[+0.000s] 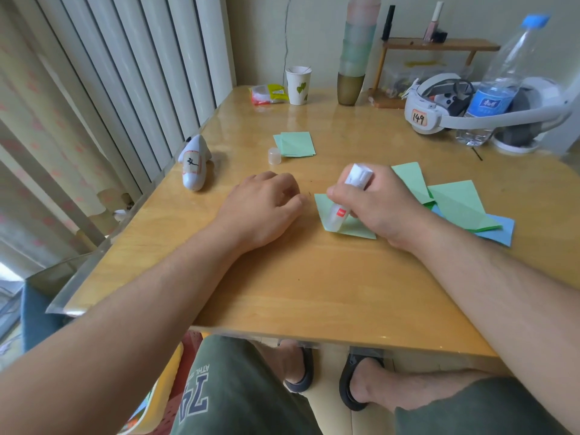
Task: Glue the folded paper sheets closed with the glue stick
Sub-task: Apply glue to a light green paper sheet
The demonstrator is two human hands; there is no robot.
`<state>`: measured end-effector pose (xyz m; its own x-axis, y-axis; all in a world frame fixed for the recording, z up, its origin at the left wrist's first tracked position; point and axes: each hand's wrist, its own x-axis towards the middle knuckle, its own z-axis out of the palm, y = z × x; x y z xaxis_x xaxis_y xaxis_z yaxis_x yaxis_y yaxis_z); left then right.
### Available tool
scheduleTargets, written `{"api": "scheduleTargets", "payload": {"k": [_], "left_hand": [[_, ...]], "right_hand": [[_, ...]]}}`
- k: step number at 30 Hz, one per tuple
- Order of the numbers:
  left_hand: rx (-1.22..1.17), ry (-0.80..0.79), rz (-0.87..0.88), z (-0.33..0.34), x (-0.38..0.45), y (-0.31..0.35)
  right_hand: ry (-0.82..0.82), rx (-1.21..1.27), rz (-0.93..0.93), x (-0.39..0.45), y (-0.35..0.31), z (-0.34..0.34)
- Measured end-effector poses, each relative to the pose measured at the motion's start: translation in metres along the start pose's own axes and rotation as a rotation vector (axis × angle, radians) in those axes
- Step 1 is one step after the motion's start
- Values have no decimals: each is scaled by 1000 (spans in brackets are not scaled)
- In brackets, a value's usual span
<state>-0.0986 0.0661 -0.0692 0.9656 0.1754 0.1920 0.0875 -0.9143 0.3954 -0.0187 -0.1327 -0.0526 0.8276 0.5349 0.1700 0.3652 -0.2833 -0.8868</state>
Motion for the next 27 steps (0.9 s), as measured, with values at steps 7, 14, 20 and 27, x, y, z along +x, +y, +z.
{"api": "scheduleTargets", "payload": {"k": [7, 14, 20, 27], "left_hand": [[23, -111, 14, 2, 1, -3], [60, -181, 23, 2, 1, -3], [87, -204, 8, 2, 1, 1], [47, -217, 2, -2, 0, 2]], "right_hand": [[-92, -116, -83, -12, 0, 3], [-109, -137, -91, -16, -4, 6], [-123, -143, -92, -18, -7, 7], [-16, 220, -77, -10, -19, -9]]}}
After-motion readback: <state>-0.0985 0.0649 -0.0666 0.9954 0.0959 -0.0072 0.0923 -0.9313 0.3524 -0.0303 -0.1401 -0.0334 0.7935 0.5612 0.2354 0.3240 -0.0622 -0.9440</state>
